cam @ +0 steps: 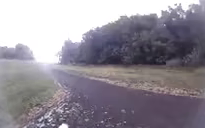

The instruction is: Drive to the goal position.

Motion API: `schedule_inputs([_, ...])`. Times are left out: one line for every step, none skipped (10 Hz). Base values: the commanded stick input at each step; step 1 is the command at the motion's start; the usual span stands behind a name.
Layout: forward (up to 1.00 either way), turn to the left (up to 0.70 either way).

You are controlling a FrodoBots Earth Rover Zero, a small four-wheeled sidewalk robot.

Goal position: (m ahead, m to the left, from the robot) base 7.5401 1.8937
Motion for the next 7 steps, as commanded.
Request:
schedule_inputs([0.70,0.00])
schedule_inputs([0.70,0.00])
schedule_inputs([0.70,0.00])
schedule_inputs([0.70,0.00])
schedule_inputs([0.70,0.00])
schedule_inputs([0.70,0.00])
schedule_inputs([0.70,0.00])
